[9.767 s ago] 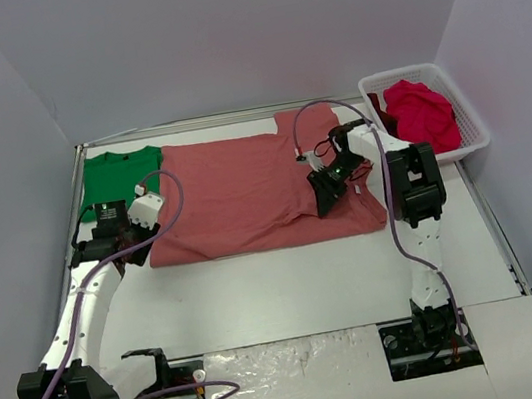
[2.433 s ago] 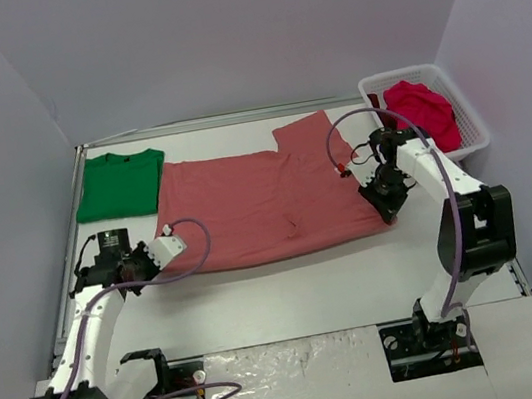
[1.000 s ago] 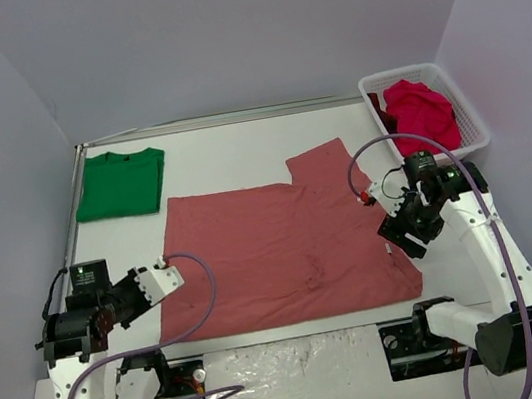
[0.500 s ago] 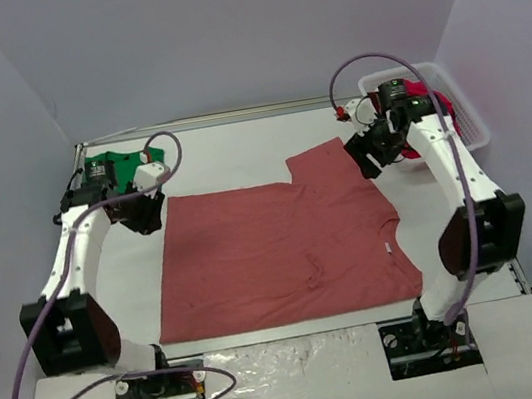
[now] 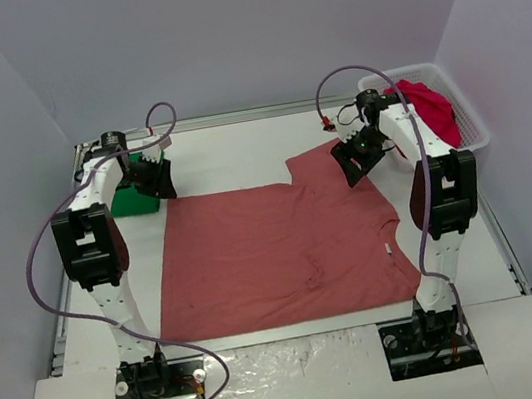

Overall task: Fold and stack the t-shirts
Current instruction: Grap the side of the flattened tshirt furthest away from the robot with both arms

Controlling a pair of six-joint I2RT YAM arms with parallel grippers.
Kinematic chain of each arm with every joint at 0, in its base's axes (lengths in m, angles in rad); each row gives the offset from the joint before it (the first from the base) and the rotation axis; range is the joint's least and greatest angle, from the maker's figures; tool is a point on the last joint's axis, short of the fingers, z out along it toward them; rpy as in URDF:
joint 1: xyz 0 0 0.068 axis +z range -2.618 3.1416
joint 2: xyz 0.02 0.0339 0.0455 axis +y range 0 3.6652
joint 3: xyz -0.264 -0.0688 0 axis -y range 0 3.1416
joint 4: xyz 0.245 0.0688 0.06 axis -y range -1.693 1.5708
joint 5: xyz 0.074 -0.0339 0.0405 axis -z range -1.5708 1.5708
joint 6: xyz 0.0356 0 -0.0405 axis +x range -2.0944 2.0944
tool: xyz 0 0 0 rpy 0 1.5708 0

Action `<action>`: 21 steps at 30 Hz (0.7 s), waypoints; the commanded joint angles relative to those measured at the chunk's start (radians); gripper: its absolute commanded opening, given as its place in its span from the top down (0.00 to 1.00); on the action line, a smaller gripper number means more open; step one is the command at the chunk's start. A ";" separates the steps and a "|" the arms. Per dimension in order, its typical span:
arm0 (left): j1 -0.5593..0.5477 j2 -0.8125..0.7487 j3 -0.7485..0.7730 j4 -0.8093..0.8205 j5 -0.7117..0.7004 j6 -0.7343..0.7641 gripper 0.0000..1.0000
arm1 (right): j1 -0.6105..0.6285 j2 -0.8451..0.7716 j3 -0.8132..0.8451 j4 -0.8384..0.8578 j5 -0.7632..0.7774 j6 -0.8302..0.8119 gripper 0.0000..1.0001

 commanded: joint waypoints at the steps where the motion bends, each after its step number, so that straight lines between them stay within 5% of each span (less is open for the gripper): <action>1: 0.006 0.034 0.073 -0.013 0.035 0.000 0.60 | -0.006 0.001 0.050 -0.076 -0.032 -0.019 0.44; 21: 0.014 0.268 0.266 -0.136 -0.034 0.149 0.63 | -0.007 0.005 0.030 -0.114 -0.056 -0.062 0.44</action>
